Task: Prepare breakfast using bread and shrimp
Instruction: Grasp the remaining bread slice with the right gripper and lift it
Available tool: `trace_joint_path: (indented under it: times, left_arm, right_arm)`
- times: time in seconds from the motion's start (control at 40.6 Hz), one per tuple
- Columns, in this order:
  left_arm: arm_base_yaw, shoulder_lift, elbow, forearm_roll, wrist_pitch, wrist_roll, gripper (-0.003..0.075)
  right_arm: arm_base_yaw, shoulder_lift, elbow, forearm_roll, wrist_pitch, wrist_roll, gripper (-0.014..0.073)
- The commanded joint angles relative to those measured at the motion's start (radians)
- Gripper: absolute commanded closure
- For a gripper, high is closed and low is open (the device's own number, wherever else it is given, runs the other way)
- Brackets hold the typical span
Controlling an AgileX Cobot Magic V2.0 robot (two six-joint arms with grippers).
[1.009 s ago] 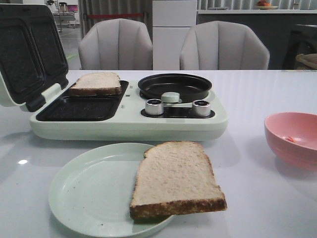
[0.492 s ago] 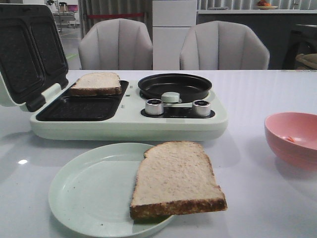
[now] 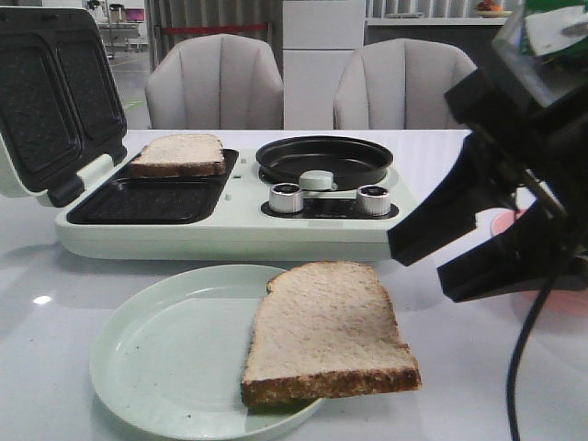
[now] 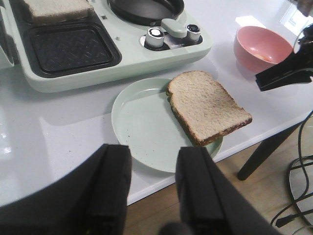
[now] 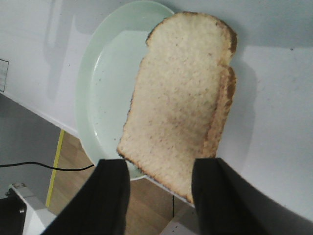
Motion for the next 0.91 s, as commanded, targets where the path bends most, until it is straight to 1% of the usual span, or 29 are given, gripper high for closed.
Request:
trace_joint_path:
  times: [0.0, 0.172, 0.394, 0.64, 0.886]
  left_arm:
    - [0.003, 0.006, -0.029, -0.005, -0.084, 0.002, 0.0412]
    - [0.003, 0.006, -0.029, -0.005, -0.084, 0.002, 0.0412]
    - [0.003, 0.008, -0.029, -0.005, -0.084, 0.002, 0.0412]
    - [0.003, 0.008, -0.029, -0.005, -0.084, 0.002, 0.0412]
    - [0.003, 0.008, -0.029, -0.005, -0.084, 0.002, 0.0412]
  right_arm:
    - [0.004, 0.051, -0.063, 0.063, 0.012, -0.042, 0.018]
    - [0.004, 0.165, -0.103, 0.061, 0.005, -0.053, 0.018]
    - [0.005, 0.254, -0.106, 0.064, 0.009, -0.054, 0.018]
    - [0.005, 0.266, -0.106, 0.069, 0.021, -0.06, 0.018]
    - [0.005, 0.266, -0.106, 0.108, 0.051, -0.061, 0.018]
